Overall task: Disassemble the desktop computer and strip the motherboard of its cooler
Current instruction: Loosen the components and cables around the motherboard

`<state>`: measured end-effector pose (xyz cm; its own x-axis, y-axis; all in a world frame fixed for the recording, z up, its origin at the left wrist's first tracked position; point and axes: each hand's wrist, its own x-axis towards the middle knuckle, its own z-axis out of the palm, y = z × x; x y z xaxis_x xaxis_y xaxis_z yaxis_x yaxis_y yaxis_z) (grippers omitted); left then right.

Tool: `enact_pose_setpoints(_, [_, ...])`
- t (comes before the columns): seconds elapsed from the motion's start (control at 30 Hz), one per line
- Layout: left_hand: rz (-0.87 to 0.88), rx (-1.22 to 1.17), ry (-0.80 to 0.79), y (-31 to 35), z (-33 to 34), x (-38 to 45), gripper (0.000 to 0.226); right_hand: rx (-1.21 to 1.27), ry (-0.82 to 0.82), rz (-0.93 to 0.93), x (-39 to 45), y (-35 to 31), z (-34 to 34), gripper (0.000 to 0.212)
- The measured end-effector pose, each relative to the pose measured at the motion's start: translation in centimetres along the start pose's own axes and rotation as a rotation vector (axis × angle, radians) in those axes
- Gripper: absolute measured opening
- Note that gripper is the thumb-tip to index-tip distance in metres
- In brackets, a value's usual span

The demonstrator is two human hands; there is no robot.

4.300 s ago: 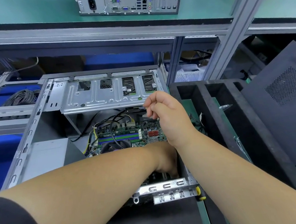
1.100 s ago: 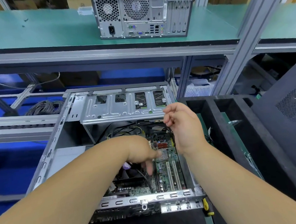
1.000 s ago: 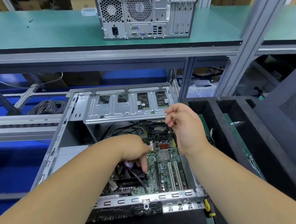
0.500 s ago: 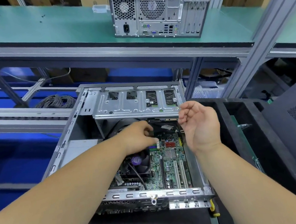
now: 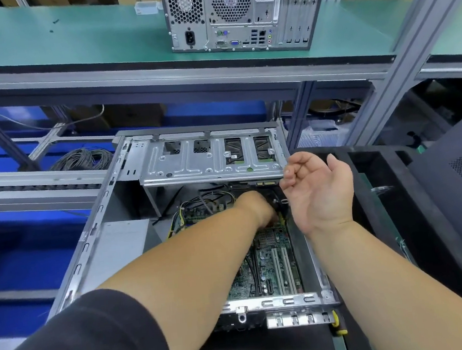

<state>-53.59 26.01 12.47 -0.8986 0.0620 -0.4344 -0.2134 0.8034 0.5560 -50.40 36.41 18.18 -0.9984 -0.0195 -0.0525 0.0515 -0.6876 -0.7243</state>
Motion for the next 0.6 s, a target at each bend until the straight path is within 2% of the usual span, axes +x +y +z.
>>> enact_pose_setpoints(0.23, [0.037, -0.005, 0.193, -0.8, 2.7, 0.6, 0.010, -0.080, -0.010, -0.022, 0.0, 0.2, 0.1, 0.045])
enact_pose_setpoints(0.37, [0.055, -0.066, 0.177, -0.9, 2.9, 1.0, 0.022, -0.173, -0.008, -0.056, 0.0, 0.5, 0.3, 0.042])
enact_pose_setpoints(0.6, [0.053, -0.070, 0.155, -1.0, 3.4, 1.9, 0.026, -0.133, 0.012, -0.048, 0.1, 0.5, 0.2, 0.038])
